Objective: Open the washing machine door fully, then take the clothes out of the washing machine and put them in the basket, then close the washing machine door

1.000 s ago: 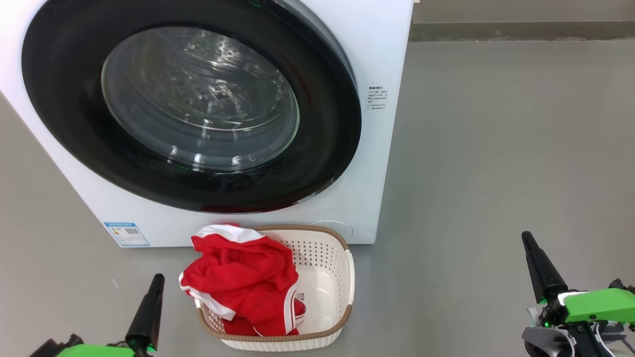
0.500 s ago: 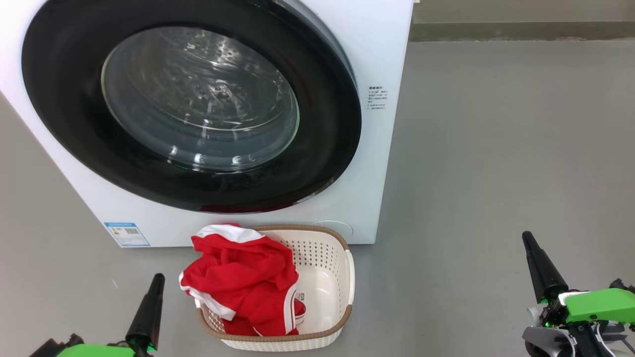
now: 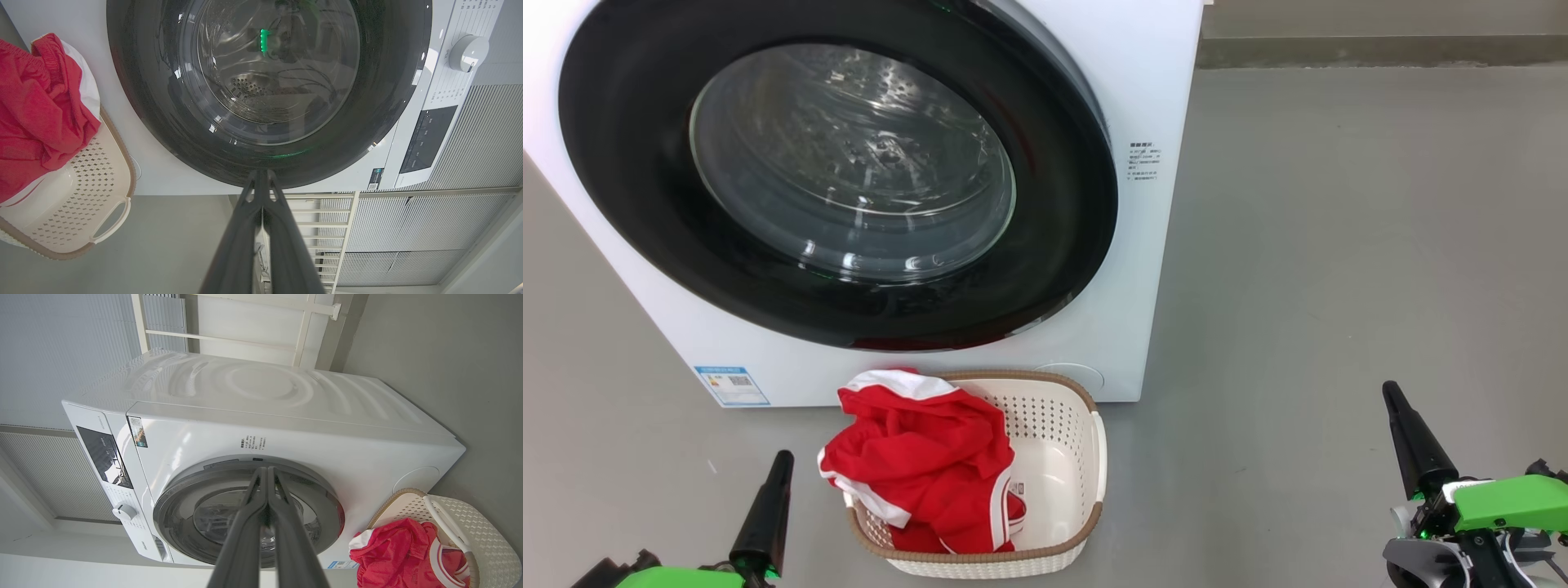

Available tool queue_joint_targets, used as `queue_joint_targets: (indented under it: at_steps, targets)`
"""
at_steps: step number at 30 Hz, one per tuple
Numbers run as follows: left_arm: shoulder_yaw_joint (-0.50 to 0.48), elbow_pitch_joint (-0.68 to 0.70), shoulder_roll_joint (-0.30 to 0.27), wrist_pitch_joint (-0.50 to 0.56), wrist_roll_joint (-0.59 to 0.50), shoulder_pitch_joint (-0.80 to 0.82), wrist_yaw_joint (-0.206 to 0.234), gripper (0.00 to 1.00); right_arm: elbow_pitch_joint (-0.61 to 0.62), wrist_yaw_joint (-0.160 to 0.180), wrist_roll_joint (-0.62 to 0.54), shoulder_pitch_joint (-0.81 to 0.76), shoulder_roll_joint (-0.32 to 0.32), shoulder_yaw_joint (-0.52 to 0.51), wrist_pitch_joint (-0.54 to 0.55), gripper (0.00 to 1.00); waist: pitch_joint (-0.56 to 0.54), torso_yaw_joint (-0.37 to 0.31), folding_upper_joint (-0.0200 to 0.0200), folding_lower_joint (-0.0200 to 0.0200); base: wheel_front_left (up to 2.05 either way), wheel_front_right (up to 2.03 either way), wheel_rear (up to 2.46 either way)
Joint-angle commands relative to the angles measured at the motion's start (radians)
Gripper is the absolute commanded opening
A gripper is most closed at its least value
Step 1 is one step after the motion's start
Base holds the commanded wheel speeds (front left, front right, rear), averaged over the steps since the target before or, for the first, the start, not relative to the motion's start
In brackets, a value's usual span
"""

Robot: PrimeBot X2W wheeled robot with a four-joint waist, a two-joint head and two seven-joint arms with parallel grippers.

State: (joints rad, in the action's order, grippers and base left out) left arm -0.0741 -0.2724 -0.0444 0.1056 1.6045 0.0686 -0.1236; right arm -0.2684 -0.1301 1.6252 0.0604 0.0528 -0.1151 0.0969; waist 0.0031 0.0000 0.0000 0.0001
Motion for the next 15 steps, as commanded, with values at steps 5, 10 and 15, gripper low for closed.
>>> queue_joint_targets:
  at_steps: [5,10,15]
  targets:
    - [-0.037,0.027,-0.009,0.005,0.007,0.039,-0.007,0.00,0.024,-0.001,-0.005,0.046,0.008,0.016,0.005,0.00,0.000,0.000,0.0000,0.0000,0.00,0.00,0.00]
    - [-0.037,0.027,-0.008,0.006,0.006,0.039,-0.007,0.00,0.024,-0.001,-0.006,0.046,0.007,0.015,0.006,0.00,0.000,0.000,0.0000,0.0000,0.00,0.00,0.00]
    - [-0.037,0.027,-0.008,0.006,0.006,0.039,-0.007,0.00,0.024,-0.001,-0.006,0.046,0.007,0.014,0.006,0.00,0.000,0.000,0.0000,0.0000,0.00,0.00,0.00]
